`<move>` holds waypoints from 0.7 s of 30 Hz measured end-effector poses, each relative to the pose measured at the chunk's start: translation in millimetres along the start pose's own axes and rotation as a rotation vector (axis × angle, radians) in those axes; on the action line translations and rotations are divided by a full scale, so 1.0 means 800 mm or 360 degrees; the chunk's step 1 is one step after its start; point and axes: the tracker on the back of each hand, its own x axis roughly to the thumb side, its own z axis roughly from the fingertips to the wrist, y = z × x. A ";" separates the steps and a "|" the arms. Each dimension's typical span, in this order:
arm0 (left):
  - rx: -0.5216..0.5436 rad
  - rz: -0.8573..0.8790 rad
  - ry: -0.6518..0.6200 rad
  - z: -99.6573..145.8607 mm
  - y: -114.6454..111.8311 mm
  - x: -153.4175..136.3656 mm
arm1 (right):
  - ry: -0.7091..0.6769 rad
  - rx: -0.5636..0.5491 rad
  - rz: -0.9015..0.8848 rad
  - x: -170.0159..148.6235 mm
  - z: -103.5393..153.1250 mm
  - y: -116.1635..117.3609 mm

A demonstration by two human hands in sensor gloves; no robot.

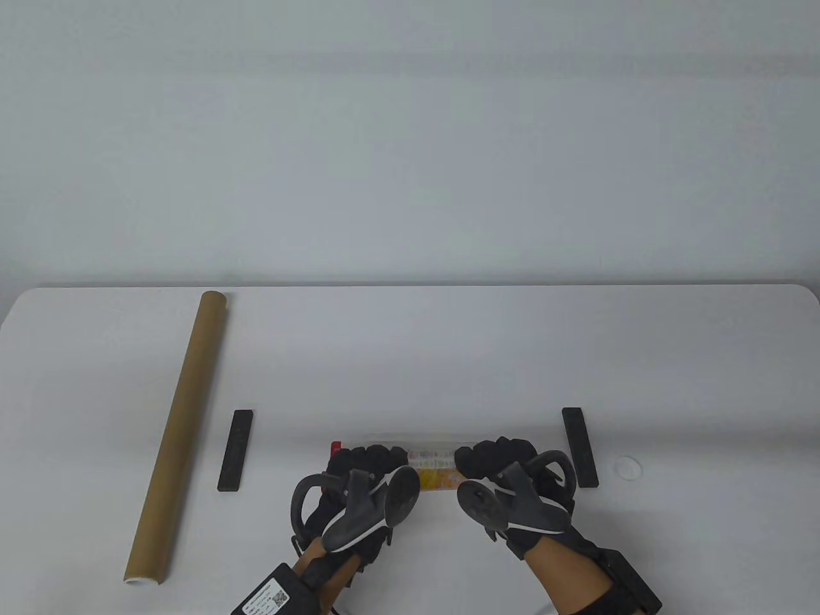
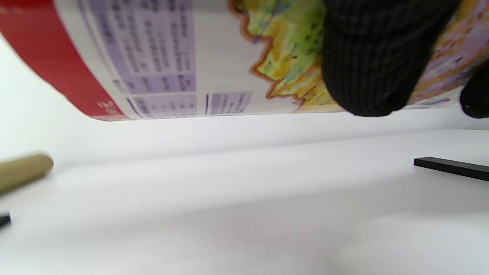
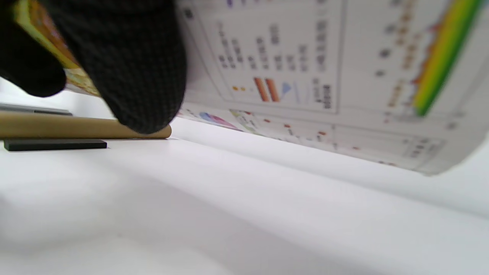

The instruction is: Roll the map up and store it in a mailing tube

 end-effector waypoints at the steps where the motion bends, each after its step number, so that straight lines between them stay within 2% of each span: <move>1: 0.0042 -0.0037 -0.0010 0.001 0.001 0.002 | 0.0005 0.0016 -0.0045 -0.002 0.000 0.001; 6: 0.0119 -0.0089 -0.0010 0.002 0.003 0.003 | -0.0003 0.0077 -0.0171 -0.006 -0.001 0.004; 10: 0.0070 -0.0069 -0.0019 0.000 0.003 0.002 | -0.0011 -0.0005 -0.0096 -0.004 0.002 0.002; 14: -0.0089 0.0065 0.0012 -0.004 -0.001 -0.004 | -0.0037 -0.0090 0.0064 0.004 0.005 0.000; 19: -0.0418 0.0356 0.0056 -0.013 -0.012 -0.019 | -0.0087 -0.0177 0.0242 0.014 0.008 -0.004; 21: -0.0480 0.0415 0.0052 -0.015 -0.016 -0.022 | -0.0098 -0.0180 0.0258 0.015 0.008 -0.005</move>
